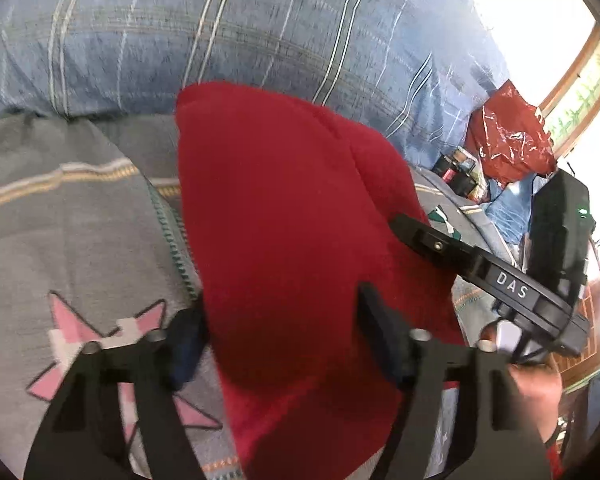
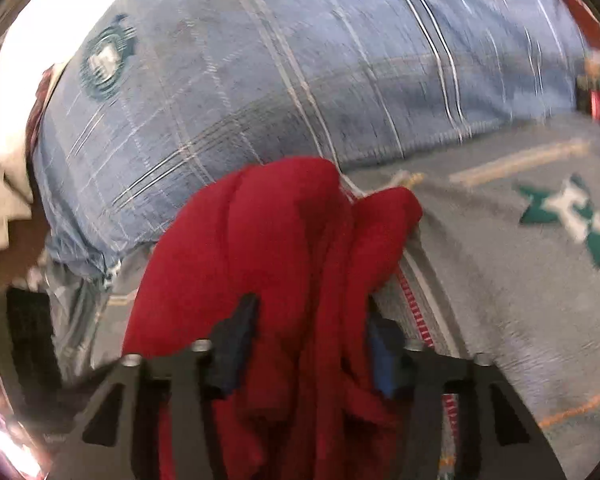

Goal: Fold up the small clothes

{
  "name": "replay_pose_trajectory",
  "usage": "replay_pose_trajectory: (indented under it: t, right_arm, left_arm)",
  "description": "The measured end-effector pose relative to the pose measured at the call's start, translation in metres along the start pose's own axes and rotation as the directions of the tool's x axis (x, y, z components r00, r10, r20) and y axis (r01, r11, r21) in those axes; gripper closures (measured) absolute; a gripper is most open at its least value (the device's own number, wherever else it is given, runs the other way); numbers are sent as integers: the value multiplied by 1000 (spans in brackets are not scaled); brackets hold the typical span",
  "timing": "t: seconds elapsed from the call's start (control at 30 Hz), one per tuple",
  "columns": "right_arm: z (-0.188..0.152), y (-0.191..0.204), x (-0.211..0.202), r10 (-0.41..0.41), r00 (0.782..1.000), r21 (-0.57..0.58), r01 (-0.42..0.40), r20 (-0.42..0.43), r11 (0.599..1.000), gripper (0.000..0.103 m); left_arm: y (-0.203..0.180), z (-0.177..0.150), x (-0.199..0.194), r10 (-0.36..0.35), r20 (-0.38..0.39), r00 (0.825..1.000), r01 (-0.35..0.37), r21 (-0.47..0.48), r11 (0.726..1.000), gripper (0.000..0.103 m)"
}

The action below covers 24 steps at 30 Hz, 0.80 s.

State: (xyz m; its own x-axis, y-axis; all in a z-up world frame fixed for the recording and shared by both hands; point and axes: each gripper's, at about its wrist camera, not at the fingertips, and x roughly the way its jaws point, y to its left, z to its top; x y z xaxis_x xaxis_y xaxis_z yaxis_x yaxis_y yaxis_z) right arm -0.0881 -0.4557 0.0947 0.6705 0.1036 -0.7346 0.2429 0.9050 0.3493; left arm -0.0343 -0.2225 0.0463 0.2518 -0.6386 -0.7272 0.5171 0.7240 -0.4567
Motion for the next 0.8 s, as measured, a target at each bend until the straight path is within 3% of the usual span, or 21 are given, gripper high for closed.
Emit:
replay_pose_trajectory:
  t: [0.07, 0.1, 0.3, 0.4, 0.43, 0.5, 0.67, 0.73, 0.8]
  right_arm:
    - [-1, 11, -14, 28, 999, -21, -27, 25, 999, 69]
    - [-2, 15, -22, 55, 998, -20, -54, 38, 998, 78]
    - [-26, 57, -45, 160, 987, -82, -161, -17, 983, 78]
    - [-44, 69, -42, 185, 981, -55, -189, -66, 981, 68]
    - [-51, 68, -42, 178, 981, -23, -180, -72, 983, 61]
    - [-59, 66, -47, 172, 983, 12, -171, -63, 985, 57]
    - [-57, 81, -62, 170, 985, -37, -172, -35, 984, 48]
    - [-55, 92, -50, 156, 987, -58, -159, -45, 986, 39]
    - [-54, 100, -28, 127, 989, -76, -133, -75, 988, 41]
  left_arm:
    - [-1, -1, -17, 8, 15, 1000, -8, 8, 1000, 47]
    - [-2, -2, -31, 5, 24, 1000, -6, 8, 1000, 49]
    - [5, -33, -98, 54, 41, 998, -54, -9, 998, 49]
    - [20, -60, -104, 92, 6, 996, -91, -38, 995, 49]
    - [26, -69, -100, 98, -18, 995, -99, -49, 994, 49]
    - [35, -84, -94, 119, -40, 992, -121, -65, 990, 48]
    - [33, -88, -106, 162, 34, 986, -160, -55, 986, 47]
    - [24, -82, -110, 191, 85, 978, -190, -20, 982, 45]
    - [19, -79, -111, 203, 105, 974, -205, 7, 979, 45]
